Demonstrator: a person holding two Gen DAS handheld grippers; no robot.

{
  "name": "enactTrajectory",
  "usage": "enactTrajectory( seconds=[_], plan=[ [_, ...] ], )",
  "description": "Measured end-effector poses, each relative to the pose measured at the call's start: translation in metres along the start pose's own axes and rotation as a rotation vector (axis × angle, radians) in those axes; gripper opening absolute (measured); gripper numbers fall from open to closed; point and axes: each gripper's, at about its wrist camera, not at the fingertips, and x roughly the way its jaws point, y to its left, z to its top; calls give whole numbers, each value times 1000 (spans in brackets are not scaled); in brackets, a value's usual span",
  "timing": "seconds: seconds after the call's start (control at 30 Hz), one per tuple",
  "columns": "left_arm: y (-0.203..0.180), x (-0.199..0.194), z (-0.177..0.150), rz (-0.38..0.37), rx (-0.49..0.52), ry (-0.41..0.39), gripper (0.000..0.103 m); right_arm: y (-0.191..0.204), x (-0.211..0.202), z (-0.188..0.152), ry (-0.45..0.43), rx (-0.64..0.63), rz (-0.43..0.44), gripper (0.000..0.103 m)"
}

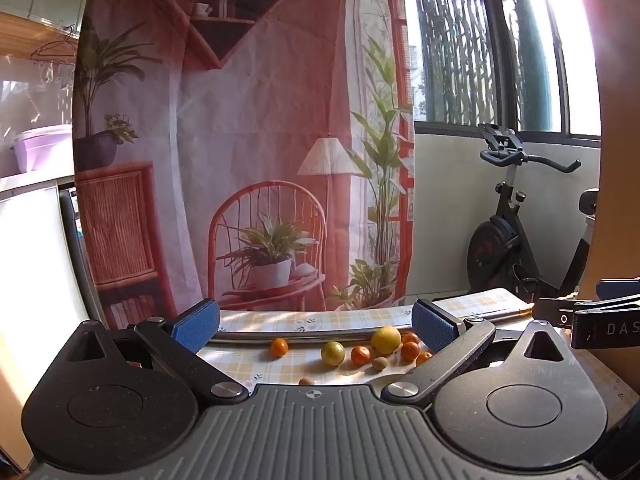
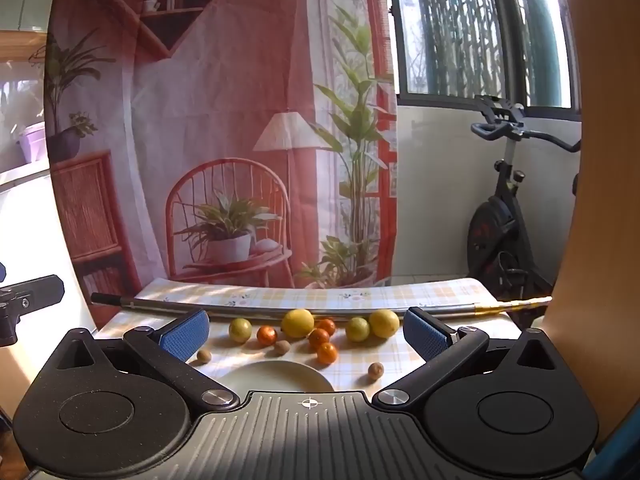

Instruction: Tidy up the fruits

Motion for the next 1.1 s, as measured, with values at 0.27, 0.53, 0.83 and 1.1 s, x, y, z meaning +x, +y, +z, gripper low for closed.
enactTrajectory(
  seconds=[0.27,0.53,0.83,1.1],
  plan=[
    [-2,-4,-4,4,11,-35,103,3,-1,4,0,8,-8,103],
    [-5,-8,-5,7,18,-55,103,2,-2,2,-8,-1,-5,103],
    [-6,-10,-7,10,19,-61,103,2,-4,1,-12,-2,-5,103],
    [-7,-13,-8,11,19,-71,103,2,-5,3,-15,-3,-3,103]
  ],
)
